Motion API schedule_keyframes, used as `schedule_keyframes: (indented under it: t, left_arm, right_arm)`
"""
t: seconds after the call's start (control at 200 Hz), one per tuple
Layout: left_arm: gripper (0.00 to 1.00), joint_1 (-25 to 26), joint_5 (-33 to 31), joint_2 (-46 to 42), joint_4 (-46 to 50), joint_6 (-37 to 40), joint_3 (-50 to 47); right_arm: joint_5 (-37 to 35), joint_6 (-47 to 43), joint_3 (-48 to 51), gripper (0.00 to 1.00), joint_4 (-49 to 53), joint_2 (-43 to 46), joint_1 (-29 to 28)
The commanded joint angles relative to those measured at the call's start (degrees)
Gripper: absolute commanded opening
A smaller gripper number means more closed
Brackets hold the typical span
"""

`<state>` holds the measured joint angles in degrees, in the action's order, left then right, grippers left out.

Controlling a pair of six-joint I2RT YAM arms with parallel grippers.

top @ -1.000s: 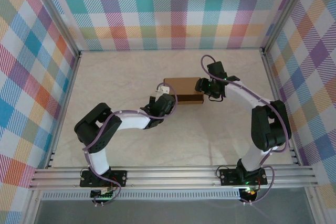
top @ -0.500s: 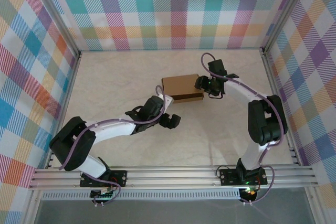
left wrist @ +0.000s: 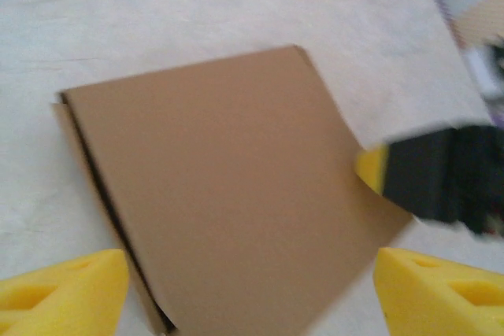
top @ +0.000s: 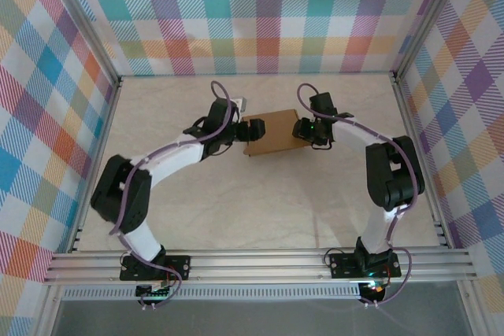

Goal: Fold the paper box

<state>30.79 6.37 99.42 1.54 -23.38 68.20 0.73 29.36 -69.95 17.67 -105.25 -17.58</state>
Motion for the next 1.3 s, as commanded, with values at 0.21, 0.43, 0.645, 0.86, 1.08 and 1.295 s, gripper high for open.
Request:
schedule_keyframes:
  t: [0.21,0.43,0.645,0.86,1.08,1.295]
  left_arm:
    - [0.56,-3.4,-0.2,12.5,6.7,-4.1,5.7]
    - [0.46,-3.6,0.6,14.2,6.2,-4.3,4.6]
    - [0.41,-5.1,5.7,13.8,5.2,-4.1,3.7]
    - [0.4,-8.3,17.8,16.6,2.9,-3.5,3.5]
    - [0.37,-11.2,26.0,18.3,-1.6,-5.1,1.5]
    - [0.36,-13.2,29.2,18.8,-3.6,-5.1,0.0]
  right_arm:
    - [-0.9,-3.8,1.3,0.42,-1.7,-1.3,0.4]
    - [1.0,-4.2,2.3,0.39,-4.2,-1.0,0.8]
    - [14.7,1.5,7.6,0.71,-17.4,1.1,4.8]
    - [23.3,5.1,8.7,0.76,-23.4,-1.5,8.5]
    - [27.9,7.9,10.1,0.78,-27.1,-3.1,10.1]
    - [31.5,8.5,10.4,0.81,-28.3,-4.1,10.2]
